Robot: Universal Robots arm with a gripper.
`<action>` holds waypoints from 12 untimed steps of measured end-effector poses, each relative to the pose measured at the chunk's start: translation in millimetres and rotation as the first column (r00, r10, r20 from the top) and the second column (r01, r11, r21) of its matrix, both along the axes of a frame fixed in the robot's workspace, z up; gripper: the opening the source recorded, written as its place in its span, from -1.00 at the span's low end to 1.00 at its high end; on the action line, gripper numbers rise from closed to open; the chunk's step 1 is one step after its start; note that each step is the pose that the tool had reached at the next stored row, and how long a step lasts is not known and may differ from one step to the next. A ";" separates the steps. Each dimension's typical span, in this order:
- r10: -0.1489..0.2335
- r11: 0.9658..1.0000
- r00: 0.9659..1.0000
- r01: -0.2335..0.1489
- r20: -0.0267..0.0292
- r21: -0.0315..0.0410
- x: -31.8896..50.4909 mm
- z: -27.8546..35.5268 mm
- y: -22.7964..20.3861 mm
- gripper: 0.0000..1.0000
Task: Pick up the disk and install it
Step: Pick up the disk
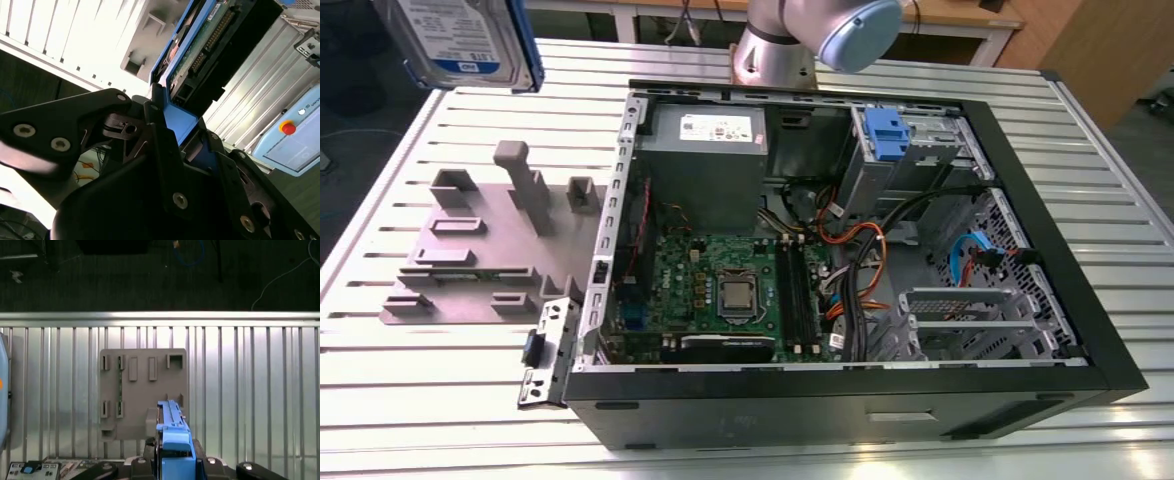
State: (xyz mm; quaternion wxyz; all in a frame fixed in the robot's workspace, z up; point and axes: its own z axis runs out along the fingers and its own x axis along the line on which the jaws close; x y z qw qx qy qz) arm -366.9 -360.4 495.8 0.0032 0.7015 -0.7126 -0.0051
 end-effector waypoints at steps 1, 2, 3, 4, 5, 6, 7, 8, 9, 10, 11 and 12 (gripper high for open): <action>0.000 1.000 1.000 0.000 0.000 0.000 0.1 0.1 -4.1 -0.27; 0.000 1.000 1.000 0.000 0.000 0.000 0.1 0.1 -8.2 -0.27; 0.000 1.000 1.000 0.000 0.000 0.000 0.1 0.0 -12.8 -0.27; 0.000 1.000 1.000 0.000 0.000 0.000 0.1 -0.3 -16.9 -0.27; 0.000 1.000 1.000 0.000 0.000 0.000 0.3 -0.3 -20.7 -0.27; 0.000 1.000 1.000 0.000 -0.001 0.000 1.2 -0.4 -23.7 -0.27; 0.000 1.000 1.000 0.000 0.000 0.000 3.9 -0.7 -25.0 -0.27; 0.000 1.000 1.000 0.000 0.000 0.000 7.3 -0.9 -25.7 -0.27; 0.000 1.000 1.000 0.000 -0.001 0.000 11.2 -0.8 -26.2 -0.27; 0.000 1.000 1.000 0.000 0.000 0.000 15.7 -1.1 -26.5 -0.27; 0.000 1.000 1.000 0.000 0.000 0.000 20.2 -1.3 -26.7 -0.27; 0.000 1.000 1.000 0.000 0.000 0.000 24.7 -1.5 -26.9 -0.27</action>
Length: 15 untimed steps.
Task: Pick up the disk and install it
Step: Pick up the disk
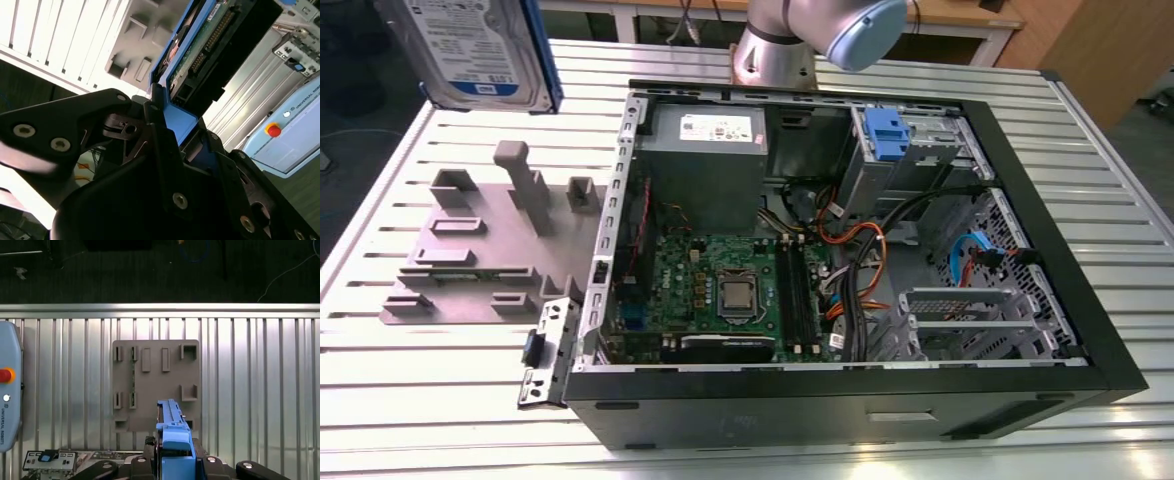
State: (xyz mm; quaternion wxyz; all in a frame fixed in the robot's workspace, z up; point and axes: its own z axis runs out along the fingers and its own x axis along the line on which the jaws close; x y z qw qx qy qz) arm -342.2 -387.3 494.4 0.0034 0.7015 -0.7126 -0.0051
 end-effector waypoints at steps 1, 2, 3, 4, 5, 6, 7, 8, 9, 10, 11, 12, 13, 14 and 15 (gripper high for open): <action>0.000 1.000 1.000 0.000 0.000 0.000 4.4 0.0 -0.1 -0.27; 0.000 1.000 1.000 0.000 0.000 0.000 9.0 -0.1 -0.2 -0.27; 0.000 1.000 1.000 0.000 0.000 0.000 13.5 -0.3 -0.4 -0.27; 0.000 1.000 1.000 0.000 0.000 0.000 18.0 -0.4 -0.5 -0.27; 0.000 1.000 1.000 0.000 0.000 0.000 22.8 -0.5 -0.6 -0.27; 0.000 1.000 1.000 0.000 0.000 0.000 31.8 -0.5 -0.6 -0.27; 0.000 1.000 1.000 0.000 0.000 0.000 36.3 -0.7 -0.6 -0.27; 0.000 1.000 1.000 0.000 0.000 0.000 40.8 -0.8 -0.6 -0.27; 0.000 1.000 1.000 0.000 0.000 0.000 45.3 -0.7 -0.6 -0.27; 0.000 1.000 1.000 0.000 0.000 0.000 49.8 -0.8 -0.6 -0.27; 0.000 1.000 1.000 0.000 0.000 0.000 54.7 -0.9 -0.6 -0.27; 0.000 1.000 1.000 0.000 0.000 0.000 59.2 -1.0 -0.6 -0.27; 0.000 1.000 1.000 0.000 0.000 0.000 63.6 -1.2 -0.6 -0.27; 0.000 1.000 1.000 0.000 0.000 0.000 68.3 -1.1 -0.6 -0.27; 0.000 1.000 1.000 0.000 0.000 0.000 72.7 -1.2 -0.7 -0.27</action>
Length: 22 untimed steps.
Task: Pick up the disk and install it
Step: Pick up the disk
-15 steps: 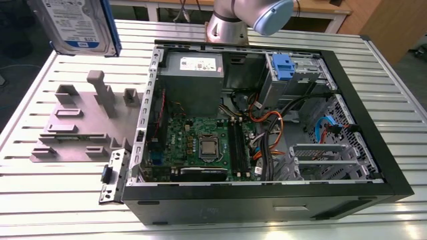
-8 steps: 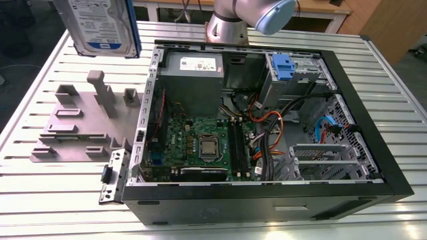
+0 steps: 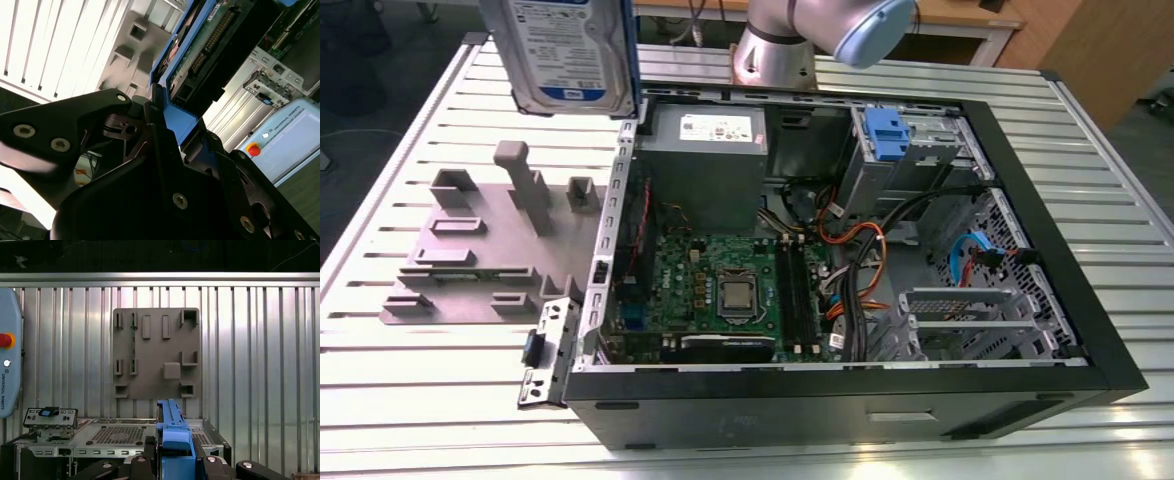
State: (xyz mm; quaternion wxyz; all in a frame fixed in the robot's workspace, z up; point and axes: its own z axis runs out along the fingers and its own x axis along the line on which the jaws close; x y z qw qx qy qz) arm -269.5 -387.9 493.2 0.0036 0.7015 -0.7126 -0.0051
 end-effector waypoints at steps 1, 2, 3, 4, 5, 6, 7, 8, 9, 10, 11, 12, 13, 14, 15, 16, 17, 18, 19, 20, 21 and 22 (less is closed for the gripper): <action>0.000 1.000 1.000 0.000 0.000 0.000 4.5 -0.2 0.0 -0.27; 0.000 1.000 1.000 0.000 0.000 0.000 9.0 -0.3 0.0 -0.27; 0.000 1.000 1.000 0.000 0.000 0.000 13.8 -0.4 0.0 -0.27; 0.000 1.000 1.000 0.000 0.000 0.000 18.3 -0.5 -0.1 -0.27; 0.000 1.000 1.000 0.000 0.000 0.000 22.8 -0.5 -0.1 -0.27; 0.000 1.000 1.000 0.000 0.000 0.000 27.2 -0.7 -0.2 -0.27; 0.000 1.000 1.000 0.000 0.000 0.000 31.7 -0.9 -0.3 -0.27; 0.000 1.000 1.000 0.000 0.000 0.000 36.2 -1.0 -0.4 -0.27; 0.000 1.000 1.000 0.000 0.000 0.000 40.8 -1.0 -0.6 -0.27; 0.000 1.000 1.000 0.000 0.000 0.000 45.5 -1.2 -0.9 -0.27; 0.000 1.000 1.000 0.000 0.000 0.000 48.5 -1.2 -1.5 -0.27; 0.000 1.000 1.000 0.000 0.000 0.000 49.5 -1.3 -3.4 -0.27; 0.000 1.000 1.000 0.000 0.000 0.000 50.0 -1.4 -5.6 -0.27; 0.000 1.000 1.000 0.000 0.000 0.000 50.3 -1.4 -8.5 -0.27; 0.000 1.000 1.000 0.000 0.000 0.000 50.4 -1.4 -11.7 -0.27; 0.000 1.000 1.000 0.000 0.000 0.000 50.5 -1.5 -15.1 -0.27; 0.000 1.000 1.000 0.000 0.000 0.000 50.6 -1.7 -18.7 -0.27; 0.000 1.000 1.000 0.000 0.000 0.000 51.1 -1.7 -21.9 -0.27; 0.000 1.000 1.000 0.000 0.000 0.000 52.5 -1.8 -24.4 -0.27; 0.000 1.000 1.000 0.000 0.000 0.000 55.3 -1.9 -26.1 -0.27; 0.000 1.000 1.000 0.000 0.000 0.000 58.8 -1.9 -27.2 -0.27; 0.000 1.000 1.000 0.000 0.000 0.000 63.4 -1.9 -27.9 -0.27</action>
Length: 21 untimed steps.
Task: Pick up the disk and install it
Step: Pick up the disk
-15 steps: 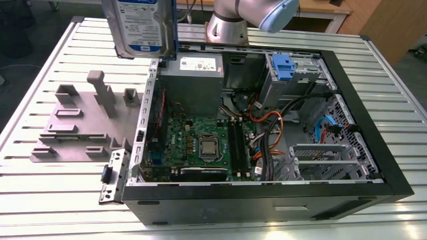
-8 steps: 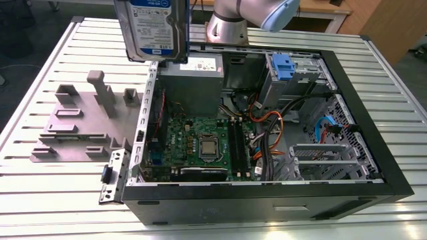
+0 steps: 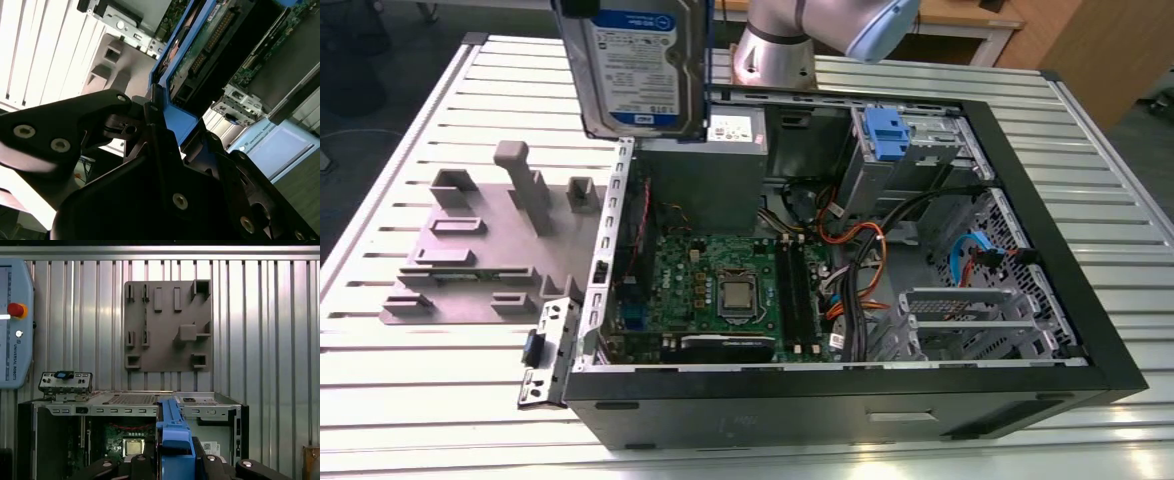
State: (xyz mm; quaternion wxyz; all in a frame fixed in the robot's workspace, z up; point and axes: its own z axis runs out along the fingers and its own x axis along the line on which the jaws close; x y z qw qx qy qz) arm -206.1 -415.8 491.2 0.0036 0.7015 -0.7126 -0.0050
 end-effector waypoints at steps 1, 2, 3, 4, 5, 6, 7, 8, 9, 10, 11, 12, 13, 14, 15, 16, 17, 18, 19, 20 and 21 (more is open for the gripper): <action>0.000 1.000 1.000 0.000 0.000 0.000 4.5 0.0 -0.6 -0.27; 0.000 1.000 1.000 0.000 0.000 0.000 9.3 0.0 -1.1 -0.27; 0.000 1.000 1.000 0.000 0.000 0.000 13.7 -0.1 -1.6 -0.27; 0.000 1.000 1.000 0.000 0.000 0.000 18.3 -0.2 -2.0 -0.27; 0.000 1.000 1.000 0.000 0.000 0.000 22.8 -0.2 -2.3 -0.27; 0.000 1.000 1.000 0.000 0.000 0.000 27.2 -0.2 -2.4 -0.27; 0.000 1.000 1.000 0.000 0.000 0.000 31.7 -0.2 -2.6 -0.27; 0.000 1.000 1.000 0.000 0.000 0.000 36.3 -0.3 -2.7 -0.27; 0.000 1.000 1.000 0.000 0.000 0.000 47.7 -0.3 -2.9 -0.27; 0.000 1.000 1.000 0.000 0.000 0.000 52.2 -0.4 -3.0 -0.27; 0.000 1.000 1.000 0.000 0.000 0.000 56.7 -0.4 -3.1 -0.27; 0.000 1.000 1.000 0.000 0.000 0.000 61.1 -0.5 -3.1 -0.27; 0.000 1.000 1.000 0.000 0.000 0.000 65.5 -0.5 -3.2 -0.27; 0.000 1.000 1.000 0.000 0.000 0.000 69.3 -0.6 -3.3 -0.27; 0.000 1.000 1.000 0.000 0.000 0.000 73.6 -0.7 -3.4 -0.27; 0.000 1.000 1.000 0.000 0.000 0.000 78.3 -0.8 -3.4 -0.27; 0.000 1.000 1.000 0.000 0.000 0.000 82.3 -0.9 -3.4 -0.27; 0.000 1.000 1.000 0.000 0.000 0.000 86.2 -1.1 -3.5 -0.27; 0.000 1.000 1.000 0.000 0.000 0.000 90.0 -1.2 -3.5 -0.27; 0.000 1.000 1.000 0.000 0.000 0.000 93.6 -1.3 -3.5 -0.27; 0.000 1.000 1.000 0.000 0.000 0.000 97.1 -1.5 -3.5 -0.27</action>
